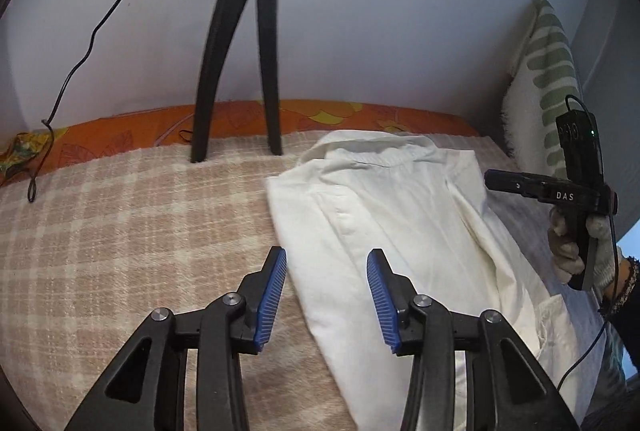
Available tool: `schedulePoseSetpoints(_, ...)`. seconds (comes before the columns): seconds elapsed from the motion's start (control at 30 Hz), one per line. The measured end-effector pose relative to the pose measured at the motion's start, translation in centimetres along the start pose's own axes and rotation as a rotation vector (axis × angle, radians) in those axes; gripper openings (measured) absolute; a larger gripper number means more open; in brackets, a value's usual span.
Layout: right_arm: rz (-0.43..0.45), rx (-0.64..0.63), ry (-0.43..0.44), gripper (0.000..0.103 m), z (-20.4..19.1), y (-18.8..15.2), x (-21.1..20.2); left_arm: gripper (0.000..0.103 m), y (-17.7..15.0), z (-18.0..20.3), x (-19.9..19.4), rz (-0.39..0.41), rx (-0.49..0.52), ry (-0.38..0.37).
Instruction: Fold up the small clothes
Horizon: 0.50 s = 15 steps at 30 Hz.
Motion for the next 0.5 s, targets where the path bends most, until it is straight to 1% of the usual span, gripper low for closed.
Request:
schedulePoseSetpoints(0.1, -0.021, 0.021, -0.004, 0.046, 0.5, 0.6, 1.6, 0.044, 0.5, -1.6, 1.7, -0.034, -0.055, -0.027)
schedulePoseSetpoints(0.13, -0.025, 0.037, 0.003, 0.041, 0.8, 0.8, 2.2, 0.044, 0.6, -1.8, 2.1, -0.038, -0.059, -0.033)
schedulePoseSetpoints(0.17, -0.035, 0.055, 0.017, 0.019, 1.0, 1.0, 2.7, 0.045, 0.9, -1.7, 2.6, -0.043, -0.053, -0.034)
schedulePoseSetpoints(0.2, -0.051, 0.069, 0.017, 0.006, 1.3, 1.1, 3.2, 0.045, 1.0, -1.7, 2.9, -0.043, -0.044, -0.032)
schedulePoseSetpoints(0.23, -0.058, 0.077, -0.001, 0.001, 1.8, 1.3, 3.6, 0.047, 1.2, -1.7, 3.3, -0.041, -0.038, -0.03)
schedulePoseSetpoints(0.27, -0.057, 0.083, -0.019, 0.002, 2.3, 1.5, 4.0, 0.048, 1.4, -1.7, 3.5, -0.042, -0.036, -0.031)
schedulePoseSetpoints(0.33, -0.06, 0.093, -0.004, 0.001, 2.7, 1.7, 4.1, 0.05, 1.7, -1.8, 4.3, -0.045, -0.041, -0.036)
schedulePoseSetpoints(0.4, -0.055, 0.089, -0.005, 0.001, 2.6, 1.9, 4.0, 0.05, 2.1, -2.0, 4.8, -0.044, -0.044, -0.046)
schedulePoseSetpoints(0.5, -0.048, 0.112, 0.029, 0.007, 3.0, 2.2, 3.6, 0.048, 2.7, -1.8, 5.4, -0.061, -0.039, -0.068)
Point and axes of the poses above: each gripper's, at about its wrist camera, not at the fingertips, and x roughly the way its jaws point, z to its right, y to its top, the point moved 5 cm from there along x, roughly the way its jaws point, and after that the axes turned 6 degrees about x, right-handed, at the moved point
